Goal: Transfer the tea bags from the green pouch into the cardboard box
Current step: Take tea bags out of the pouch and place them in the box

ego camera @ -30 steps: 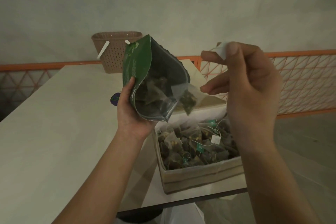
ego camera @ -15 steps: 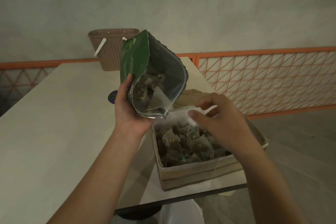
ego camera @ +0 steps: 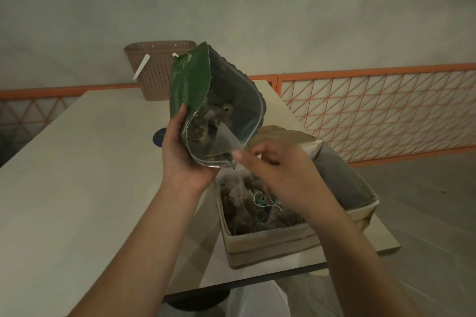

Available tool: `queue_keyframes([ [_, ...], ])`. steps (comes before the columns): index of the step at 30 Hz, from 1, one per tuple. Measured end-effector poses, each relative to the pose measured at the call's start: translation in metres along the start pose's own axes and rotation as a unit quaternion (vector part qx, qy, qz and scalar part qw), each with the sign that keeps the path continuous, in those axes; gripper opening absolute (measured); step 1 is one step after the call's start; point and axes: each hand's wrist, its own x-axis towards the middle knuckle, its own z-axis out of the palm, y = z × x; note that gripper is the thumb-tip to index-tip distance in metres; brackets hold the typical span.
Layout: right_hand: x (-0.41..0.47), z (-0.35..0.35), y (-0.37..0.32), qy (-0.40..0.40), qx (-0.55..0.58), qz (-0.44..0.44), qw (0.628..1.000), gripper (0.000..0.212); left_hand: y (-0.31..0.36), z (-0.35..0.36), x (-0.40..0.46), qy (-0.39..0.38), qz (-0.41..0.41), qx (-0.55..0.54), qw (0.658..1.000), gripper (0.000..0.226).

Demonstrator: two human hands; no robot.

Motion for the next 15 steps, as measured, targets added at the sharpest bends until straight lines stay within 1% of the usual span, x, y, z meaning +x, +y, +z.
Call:
queue_keyframes([
  [2,0.004,0.003,-0.001,0.069,-0.039,-0.019,0.997,0.037,0.0,0.0,0.0,0.006,-0.001,0.005,1.0,0.065],
  [4,0.005,0.009,-0.003,0.108,-0.065,-0.057,0.99,0.036,0.001,0.0,0.0,0.006,-0.003,0.006,1.0,0.066],
  [7,0.006,0.013,-0.001,0.106,-0.064,-0.103,0.987,0.025,0.0,0.004,-0.002,-0.001,-0.015,-0.012,1.0,0.064],
  [11,0.008,0.007,0.006,0.104,-0.01,-0.108,0.989,0.008,0.003,0.002,-0.001,0.0,-0.01,-0.024,1.0,0.064],
  [13,0.007,0.0,0.005,0.097,0.039,-0.103,0.989,0.006,0.005,0.0,-0.001,0.0,-0.009,-0.02,1.0,0.065],
  [15,0.004,-0.011,0.003,0.111,0.077,-0.094,0.986,0.007,0.005,0.0,-0.003,-0.015,-0.018,-0.026,0.999,0.063],
])
